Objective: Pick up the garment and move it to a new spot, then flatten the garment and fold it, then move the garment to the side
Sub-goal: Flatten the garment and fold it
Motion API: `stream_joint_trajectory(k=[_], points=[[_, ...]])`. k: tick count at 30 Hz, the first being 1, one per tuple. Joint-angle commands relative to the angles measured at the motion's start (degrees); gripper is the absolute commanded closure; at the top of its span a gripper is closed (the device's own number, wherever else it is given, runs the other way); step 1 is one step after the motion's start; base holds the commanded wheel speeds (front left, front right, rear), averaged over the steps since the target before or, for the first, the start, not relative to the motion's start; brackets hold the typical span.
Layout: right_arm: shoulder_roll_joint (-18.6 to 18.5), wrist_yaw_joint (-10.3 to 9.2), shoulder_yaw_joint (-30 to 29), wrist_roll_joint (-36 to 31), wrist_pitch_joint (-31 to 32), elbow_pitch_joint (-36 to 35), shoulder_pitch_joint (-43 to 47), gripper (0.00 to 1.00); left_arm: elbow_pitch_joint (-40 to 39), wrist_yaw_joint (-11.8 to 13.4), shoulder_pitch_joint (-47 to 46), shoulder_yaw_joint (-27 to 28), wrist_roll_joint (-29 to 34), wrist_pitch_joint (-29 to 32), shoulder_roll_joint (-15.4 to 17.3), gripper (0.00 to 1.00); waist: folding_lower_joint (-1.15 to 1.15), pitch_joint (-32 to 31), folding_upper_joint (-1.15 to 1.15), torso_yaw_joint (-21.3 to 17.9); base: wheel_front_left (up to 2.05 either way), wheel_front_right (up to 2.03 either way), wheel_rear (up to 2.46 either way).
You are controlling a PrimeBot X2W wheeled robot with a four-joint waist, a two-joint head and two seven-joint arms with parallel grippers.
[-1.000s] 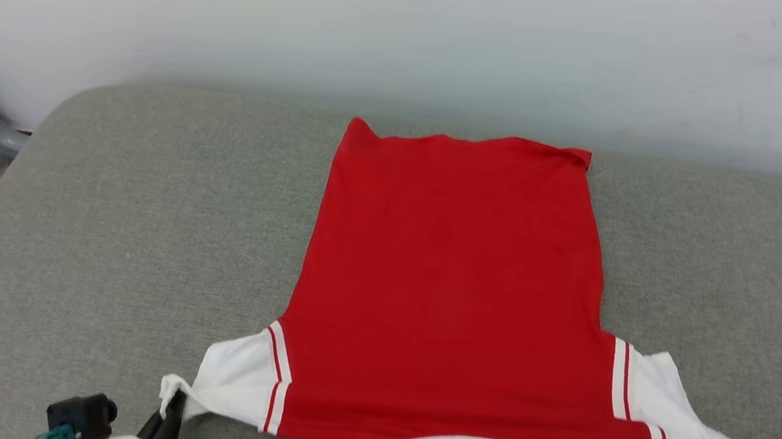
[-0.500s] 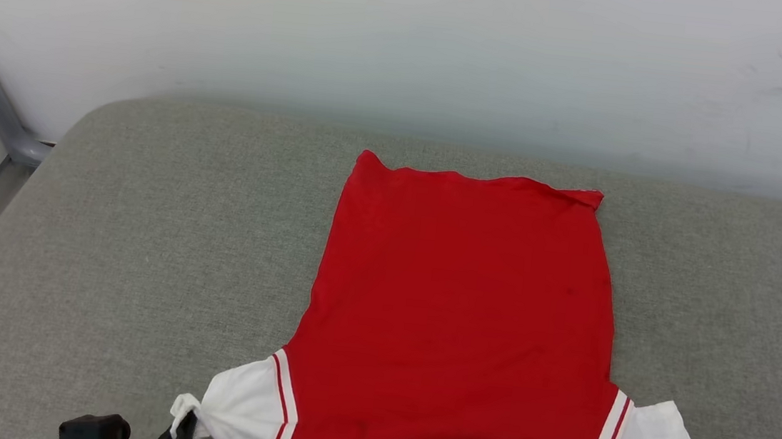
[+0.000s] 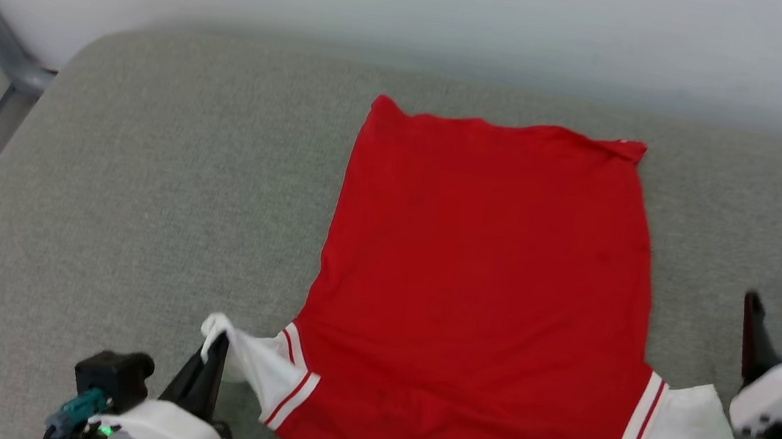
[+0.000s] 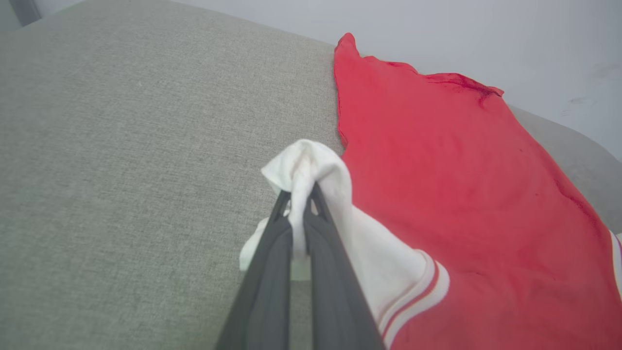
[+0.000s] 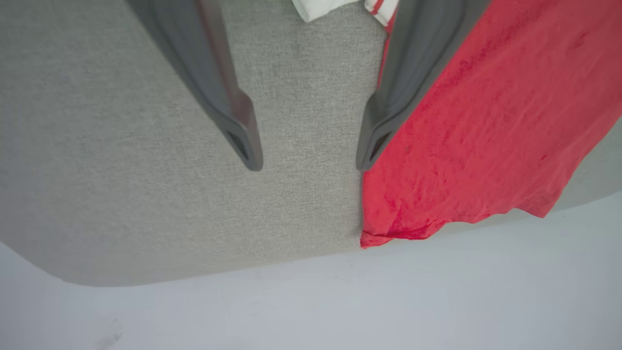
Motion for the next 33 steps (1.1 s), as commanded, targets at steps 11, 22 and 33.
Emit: stream_joint_trajectory(k=[11,22,33], points=[[-8.8,-0.02,0.0,-3.3,17.0,18.1,-28.2,0.00,-4.0,-2.5,-8.1,-1.8,1.7,-2.3,-2.1,1.00,-0.01,13.0,0.00,7.1,0.00,0.00,0.00],[-12.4,-0.02,1.9,-10.2,31.6,27.9,-47.7,0.00,-4.3,-5.2,-12.8,-3.2,2.3,-5.3,-4.9,1.00,-0.01,20.0,0.00,12.5,0.00,0.00,0.00],[-10.1,-0.04,-2.1,-17.5,45.0,38.8,-46.5,1.00,-1.1,-7.7,-14.9,-2.5,2.0,-7.4,-7.5,1.00,-0.01,22.9,0.00,14.1,0.00,0.00,0.00]])
